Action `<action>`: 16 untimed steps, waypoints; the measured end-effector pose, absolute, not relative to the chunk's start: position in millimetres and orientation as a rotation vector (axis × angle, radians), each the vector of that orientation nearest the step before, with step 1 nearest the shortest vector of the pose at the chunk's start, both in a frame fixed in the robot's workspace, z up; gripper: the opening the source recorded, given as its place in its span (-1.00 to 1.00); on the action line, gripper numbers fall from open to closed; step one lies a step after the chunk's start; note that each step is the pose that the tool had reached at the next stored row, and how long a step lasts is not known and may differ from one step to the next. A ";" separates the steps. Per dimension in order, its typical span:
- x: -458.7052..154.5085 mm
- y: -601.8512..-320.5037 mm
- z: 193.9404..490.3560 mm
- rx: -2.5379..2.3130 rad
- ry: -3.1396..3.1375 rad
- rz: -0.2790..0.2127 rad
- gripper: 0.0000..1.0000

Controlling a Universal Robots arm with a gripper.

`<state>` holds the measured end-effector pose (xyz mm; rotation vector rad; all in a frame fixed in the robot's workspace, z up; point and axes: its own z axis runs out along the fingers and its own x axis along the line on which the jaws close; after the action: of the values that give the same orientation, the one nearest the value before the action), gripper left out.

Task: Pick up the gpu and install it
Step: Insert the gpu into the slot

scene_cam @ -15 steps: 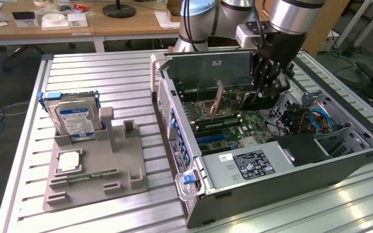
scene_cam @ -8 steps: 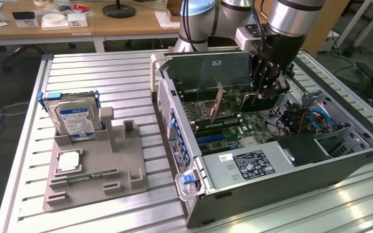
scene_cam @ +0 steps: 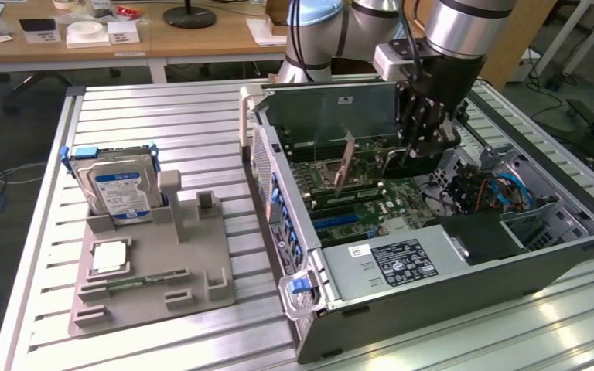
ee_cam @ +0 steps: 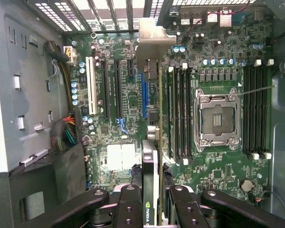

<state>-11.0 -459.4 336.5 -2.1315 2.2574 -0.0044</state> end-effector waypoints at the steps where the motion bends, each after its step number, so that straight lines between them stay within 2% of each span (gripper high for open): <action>1: -12.1 -459.0 336.0 -2.131 2.257 -0.004 -0.47; 16: -25.1 -458.4 319.9 -2.139 2.250 -0.004 -0.47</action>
<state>-25.1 -458.4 319.9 -2.1390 2.2502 -0.0040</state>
